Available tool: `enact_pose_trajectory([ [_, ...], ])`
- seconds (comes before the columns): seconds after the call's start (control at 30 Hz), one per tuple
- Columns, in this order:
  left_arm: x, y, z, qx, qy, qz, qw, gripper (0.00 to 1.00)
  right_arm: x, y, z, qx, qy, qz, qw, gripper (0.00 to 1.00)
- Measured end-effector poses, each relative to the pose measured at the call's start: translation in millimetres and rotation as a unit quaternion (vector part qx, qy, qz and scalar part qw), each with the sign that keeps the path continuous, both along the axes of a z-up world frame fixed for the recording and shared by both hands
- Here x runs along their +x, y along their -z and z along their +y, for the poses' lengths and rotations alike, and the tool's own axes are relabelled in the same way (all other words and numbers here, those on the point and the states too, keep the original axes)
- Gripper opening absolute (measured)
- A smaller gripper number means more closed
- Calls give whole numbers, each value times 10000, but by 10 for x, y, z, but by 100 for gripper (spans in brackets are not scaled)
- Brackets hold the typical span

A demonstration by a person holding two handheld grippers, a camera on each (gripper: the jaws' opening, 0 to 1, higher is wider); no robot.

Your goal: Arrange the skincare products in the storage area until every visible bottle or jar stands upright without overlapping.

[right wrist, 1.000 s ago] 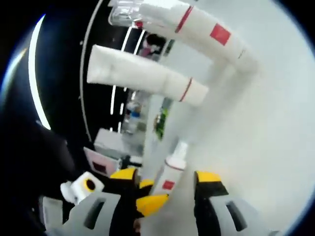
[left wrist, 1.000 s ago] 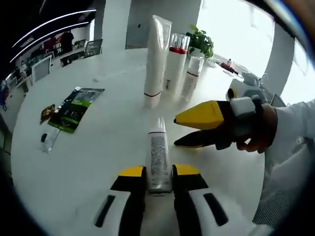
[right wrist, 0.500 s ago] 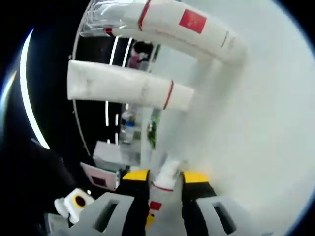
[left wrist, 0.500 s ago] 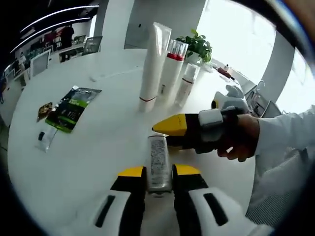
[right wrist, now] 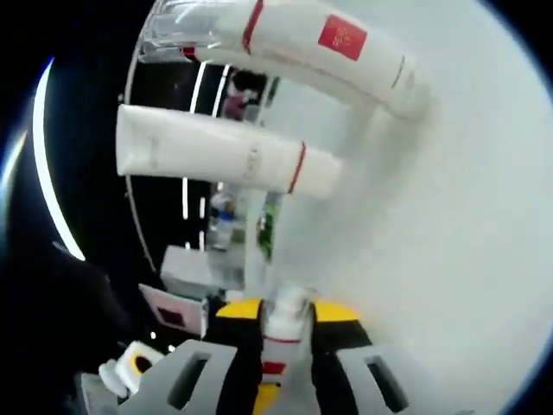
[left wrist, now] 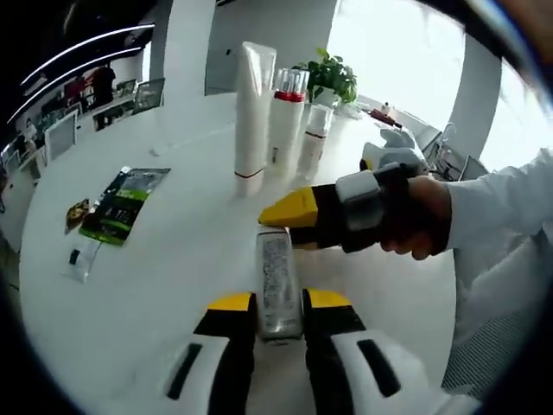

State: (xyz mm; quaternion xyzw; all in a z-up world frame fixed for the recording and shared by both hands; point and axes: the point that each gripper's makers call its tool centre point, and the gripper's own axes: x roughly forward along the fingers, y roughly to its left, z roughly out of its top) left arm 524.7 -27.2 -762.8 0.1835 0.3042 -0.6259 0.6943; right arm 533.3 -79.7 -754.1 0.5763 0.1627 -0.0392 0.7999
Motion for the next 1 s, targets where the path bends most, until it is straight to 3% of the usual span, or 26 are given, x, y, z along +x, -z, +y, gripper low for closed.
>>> enact_pose_trajectory([
  [0.03,7,1,-15,-2,26,-89,10000,18,-1,-30,-6,-101,-19,-32,9999,13],
  [0.1,-40,-44,-59,-73,208,-385,9990,18,-17,-156,-44,-718,-118,-121,9973,13],
  [0.2,-110,-69,-127,-220,196,-286,9992,20,-39,-354,-79,-1642,-267,-274,9857,12],
  [0.23,-114,-81,-167,-268,162,-271,9991,20,-51,-446,-86,-2093,-345,-368,9766,12],
  [0.33,-117,-138,-278,-469,189,-493,9975,21,-86,-632,-92,-2969,-436,-547,9523,11],
  [0.37,-121,-160,-327,-540,204,-558,9968,20,-107,-692,-106,-3338,-441,-601,9397,11],
  [0.47,-129,-191,-407,-656,196,-596,9959,20,-145,-792,-128,-3996,-410,-711,9130,11],
  [0.5,-119,-191,-444,-681,151,-580,9959,20,-156,-816,-133,-4263,-412,-739,9006,11],
  [0.53,-107,-184,-465,-680,104,-556,9961,20,-164,-817,-138,-4387,-422,-721,8947,11],
  [0.57,-100,-179,-500,-707,79,-549,9960,20,-175,-825,-152,-4637,-429,-724,8820,11],
  [0.67,-117,-160,-576,-755,122,-563,9955,21,-191,-822,-191,-5005,-417,-648,8623,11],
  [0.7,-115,-144,-613,-752,154,-618,9951,21,-195,-831,-223,-5227,-392,-614,8494,11],
  [0.73,-114,-133,-640,-743,174,-642,9950,22,-194,-833,-244,-5331,-373,-592,8432,11],
  [0.8,-110,-114,-691,-739,185,-659,9949,21,-196,-833,-270,-5323,-331,-579,8439,11],
  [0.87,-97,-100,-763,-754,186,-704,9945,20,-195,-832,-330,-5483,-301,-512,8342,11],
  [1.0,-84,-74,-893,-785,211,-816,9933,20,-187,-831,-431,-5573,-178,-406,8291,11],
])
